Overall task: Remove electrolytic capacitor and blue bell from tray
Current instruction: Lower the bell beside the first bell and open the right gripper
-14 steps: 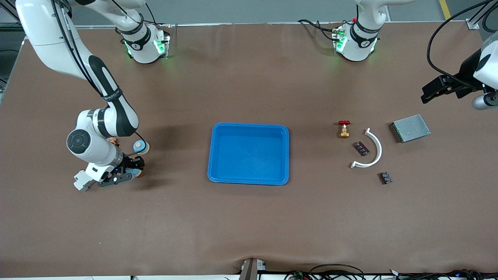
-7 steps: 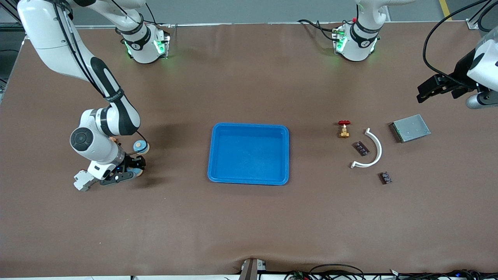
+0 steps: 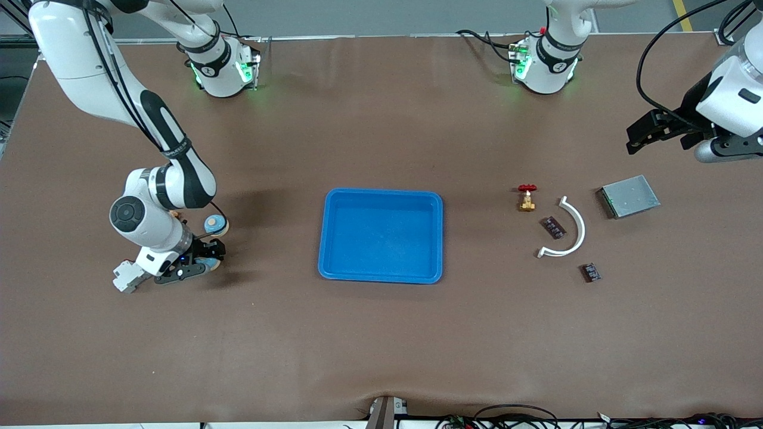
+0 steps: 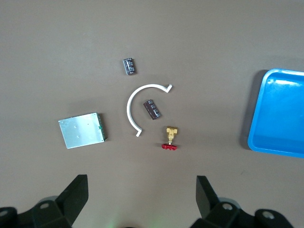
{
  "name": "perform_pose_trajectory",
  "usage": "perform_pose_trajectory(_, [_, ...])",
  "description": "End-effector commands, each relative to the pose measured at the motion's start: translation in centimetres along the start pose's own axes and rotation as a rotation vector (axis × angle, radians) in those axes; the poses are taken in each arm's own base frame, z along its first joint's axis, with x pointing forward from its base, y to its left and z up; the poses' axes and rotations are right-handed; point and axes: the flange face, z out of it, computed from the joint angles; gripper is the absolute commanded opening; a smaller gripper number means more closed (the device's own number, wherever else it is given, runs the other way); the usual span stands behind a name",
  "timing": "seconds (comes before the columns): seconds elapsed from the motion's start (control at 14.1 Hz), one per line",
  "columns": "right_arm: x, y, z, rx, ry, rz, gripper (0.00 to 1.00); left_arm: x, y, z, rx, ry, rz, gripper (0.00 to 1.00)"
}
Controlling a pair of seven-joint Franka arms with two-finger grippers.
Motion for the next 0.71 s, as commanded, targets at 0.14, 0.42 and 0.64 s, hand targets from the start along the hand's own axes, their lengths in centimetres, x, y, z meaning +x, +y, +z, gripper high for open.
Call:
perform_pose_trajectory(0.14, [0.1, 0.0, -1.8, 0.014, -0.01, -0.005, 1.0, -0.2, -3.3, -1.9, -0.004, 0.03, 0.036, 1.0])
perform_pose_trajectory(0.42, [1.7, 0.2, -9.3, 0.026, -0.076, 0.011, 1.0, -0.1, -3.4, -2.9, -0.008, 0.048, 0.02, 1.0])
perform_pose_trajectory(0.64, [2.5, 0.9, -13.8, 0.031, -0.089, 0.028, 1.0, -0.3, -3.5, -2.6, -0.005, 0.028, 0.039, 1.0])
